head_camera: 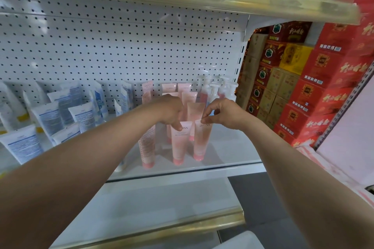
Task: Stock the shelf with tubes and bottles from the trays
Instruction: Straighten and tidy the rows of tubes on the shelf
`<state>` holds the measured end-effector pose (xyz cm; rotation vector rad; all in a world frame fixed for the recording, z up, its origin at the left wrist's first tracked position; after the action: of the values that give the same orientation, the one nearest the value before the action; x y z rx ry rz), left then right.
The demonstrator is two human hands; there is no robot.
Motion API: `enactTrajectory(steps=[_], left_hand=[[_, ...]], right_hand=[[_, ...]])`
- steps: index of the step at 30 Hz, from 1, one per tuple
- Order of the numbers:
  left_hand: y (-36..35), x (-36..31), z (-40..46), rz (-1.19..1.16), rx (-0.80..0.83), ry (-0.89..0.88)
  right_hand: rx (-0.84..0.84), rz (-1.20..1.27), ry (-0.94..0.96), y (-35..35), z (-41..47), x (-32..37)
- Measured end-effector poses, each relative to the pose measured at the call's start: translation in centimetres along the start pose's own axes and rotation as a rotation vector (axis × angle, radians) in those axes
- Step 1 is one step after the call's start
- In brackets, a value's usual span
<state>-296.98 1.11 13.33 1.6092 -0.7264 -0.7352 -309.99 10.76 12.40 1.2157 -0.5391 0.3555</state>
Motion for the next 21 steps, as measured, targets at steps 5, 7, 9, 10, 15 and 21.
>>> enactTrajectory(steps=[5, 7, 9, 10, 15, 21], left_hand=[[0.0, 0.1, 0.0, -0.002, -0.001, -0.011], [0.0, 0.1, 0.1, -0.010, 0.000, -0.003], [0.0, 0.2, 0.2, -0.014, 0.006, 0.008], [-0.1, 0.2, 0.2, -0.013, 0.012, 0.012], [-0.3, 0.2, 0.5, -0.013, 0.034, 0.020], [-0.2, 0.0, 0.2, -0.014, 0.045, 0.026]], right_hand=[[0.021, -0.014, 0.005, 0.4, 0.1, 0.1], [0.022, -0.019, 0.011, 0.4, 0.1, 0.2], [0.026, -0.025, 0.014, 0.4, 0.1, 0.2], [0.028, -0.029, 0.012, 0.3, 0.1, 0.2], [0.041, -0.064, 0.034, 0.1, 0.4, 0.9], [0.050, -0.114, 0.025, -0.1, 0.7, 1.0]])
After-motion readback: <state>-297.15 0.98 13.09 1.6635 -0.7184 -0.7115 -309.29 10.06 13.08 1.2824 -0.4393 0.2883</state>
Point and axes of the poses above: each hand's wrist, its own z-axis towards the middle knuckle, its own y-axis out of the back of the hand, x = y × z, the point moved 8 cm from there along z, towards the middle knuckle, and after that the axes turned 8 degrees about y, right-handed, at the moved point
